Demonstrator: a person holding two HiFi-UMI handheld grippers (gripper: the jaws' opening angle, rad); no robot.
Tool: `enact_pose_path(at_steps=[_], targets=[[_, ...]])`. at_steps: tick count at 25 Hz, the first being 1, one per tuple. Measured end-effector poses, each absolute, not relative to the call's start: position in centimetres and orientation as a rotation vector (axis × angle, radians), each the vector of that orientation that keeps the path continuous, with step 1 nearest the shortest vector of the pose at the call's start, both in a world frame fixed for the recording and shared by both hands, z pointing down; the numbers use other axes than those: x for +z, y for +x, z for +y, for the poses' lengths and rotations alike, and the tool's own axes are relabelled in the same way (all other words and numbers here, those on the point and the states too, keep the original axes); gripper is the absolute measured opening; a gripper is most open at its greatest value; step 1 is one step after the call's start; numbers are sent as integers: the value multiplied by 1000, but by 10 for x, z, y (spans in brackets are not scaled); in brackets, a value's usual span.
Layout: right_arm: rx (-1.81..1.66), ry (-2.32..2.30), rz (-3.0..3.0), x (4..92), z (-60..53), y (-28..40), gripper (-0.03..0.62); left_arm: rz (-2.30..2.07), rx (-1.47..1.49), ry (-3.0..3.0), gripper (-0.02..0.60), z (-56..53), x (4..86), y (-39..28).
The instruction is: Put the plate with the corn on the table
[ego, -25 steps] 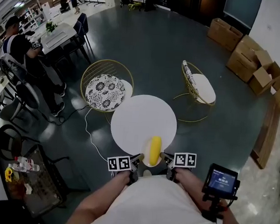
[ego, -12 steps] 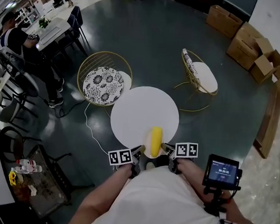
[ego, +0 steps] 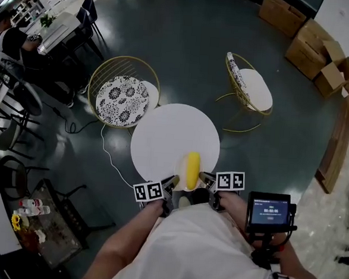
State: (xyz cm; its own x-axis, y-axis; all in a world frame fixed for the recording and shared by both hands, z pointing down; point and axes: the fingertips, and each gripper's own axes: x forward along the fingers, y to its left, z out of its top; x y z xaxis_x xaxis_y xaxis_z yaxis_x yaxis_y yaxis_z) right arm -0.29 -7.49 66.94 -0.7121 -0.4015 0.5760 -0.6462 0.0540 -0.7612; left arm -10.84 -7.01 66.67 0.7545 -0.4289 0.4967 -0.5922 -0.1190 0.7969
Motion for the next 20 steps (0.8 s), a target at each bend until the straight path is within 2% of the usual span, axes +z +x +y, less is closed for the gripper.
enact_pose_path(at_steps=[20], targets=[[1745, 965, -2055, 731, -197, 42, 40, -851, 170, 1703, 31, -187, 724, -62]])
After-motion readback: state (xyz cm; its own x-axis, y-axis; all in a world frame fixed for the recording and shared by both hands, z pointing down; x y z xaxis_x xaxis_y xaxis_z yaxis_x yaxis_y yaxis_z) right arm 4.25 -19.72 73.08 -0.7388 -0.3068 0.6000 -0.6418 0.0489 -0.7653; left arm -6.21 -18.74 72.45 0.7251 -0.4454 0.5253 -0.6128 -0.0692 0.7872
